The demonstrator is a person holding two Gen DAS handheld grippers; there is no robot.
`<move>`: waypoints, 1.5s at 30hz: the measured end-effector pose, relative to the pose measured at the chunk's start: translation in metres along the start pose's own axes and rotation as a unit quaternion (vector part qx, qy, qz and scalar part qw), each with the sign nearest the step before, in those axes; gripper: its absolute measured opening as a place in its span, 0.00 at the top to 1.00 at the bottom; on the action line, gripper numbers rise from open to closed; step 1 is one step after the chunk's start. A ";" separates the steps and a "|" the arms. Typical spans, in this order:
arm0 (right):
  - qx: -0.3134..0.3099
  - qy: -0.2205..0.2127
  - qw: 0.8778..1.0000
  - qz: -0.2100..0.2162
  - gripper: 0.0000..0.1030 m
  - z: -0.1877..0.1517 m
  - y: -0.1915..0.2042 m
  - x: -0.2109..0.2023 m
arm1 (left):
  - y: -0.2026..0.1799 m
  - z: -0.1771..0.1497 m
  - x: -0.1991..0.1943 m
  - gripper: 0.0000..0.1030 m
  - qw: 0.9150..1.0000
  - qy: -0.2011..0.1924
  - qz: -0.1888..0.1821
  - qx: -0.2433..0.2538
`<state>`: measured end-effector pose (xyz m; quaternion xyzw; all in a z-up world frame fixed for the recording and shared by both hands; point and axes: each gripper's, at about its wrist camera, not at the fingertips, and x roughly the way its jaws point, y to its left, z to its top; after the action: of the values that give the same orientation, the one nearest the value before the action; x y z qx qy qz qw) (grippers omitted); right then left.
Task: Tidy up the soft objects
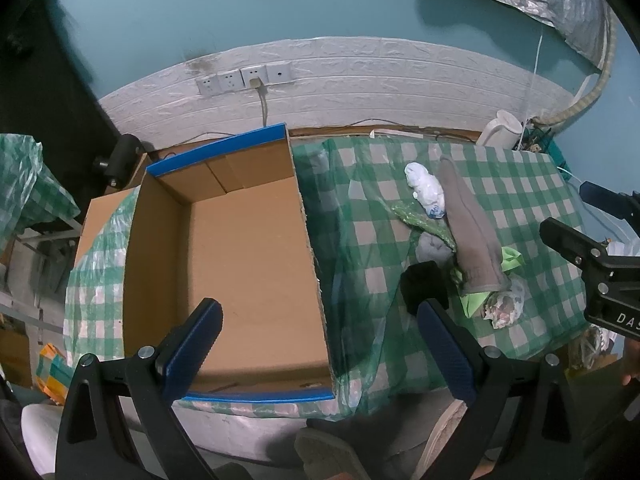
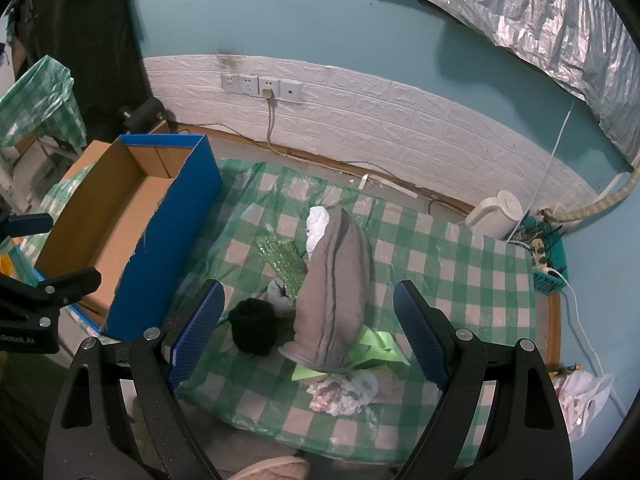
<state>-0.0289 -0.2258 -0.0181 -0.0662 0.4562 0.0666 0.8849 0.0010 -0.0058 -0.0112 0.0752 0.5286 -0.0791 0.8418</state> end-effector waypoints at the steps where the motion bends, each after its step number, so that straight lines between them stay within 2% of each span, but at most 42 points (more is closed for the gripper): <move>1: 0.000 0.000 1.000 0.000 0.17 -0.001 -0.001 0.000 | -0.001 0.000 0.000 0.04 1.000 -0.001 0.001 0.000; 16: 0.008 0.014 1.000 -0.003 0.17 -0.010 -0.014 0.006 | -0.009 0.002 0.013 0.04 1.000 0.019 -0.003 0.003; 31: 0.043 0.071 0.997 0.000 0.17 -0.035 -0.048 0.034 | -0.039 0.000 0.034 0.04 0.998 0.052 -0.013 0.022; 34: 0.052 0.079 0.996 -0.002 0.17 -0.037 -0.052 0.038 | -0.050 -0.001 0.037 0.04 0.997 0.061 -0.011 0.040; 40: 0.056 0.097 0.994 0.000 0.17 -0.047 -0.059 0.049 | -0.073 0.002 0.041 0.04 0.994 0.058 0.015 0.092; 45: 0.069 0.125 0.990 0.000 0.17 -0.060 -0.065 0.064 | -0.085 0.010 0.051 0.04 0.992 0.073 0.015 0.100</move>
<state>-0.0281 -0.2970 -0.1012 -0.0123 0.5664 0.0262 0.8236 0.0130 -0.0939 -0.0567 0.1726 0.5770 -0.1138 0.7901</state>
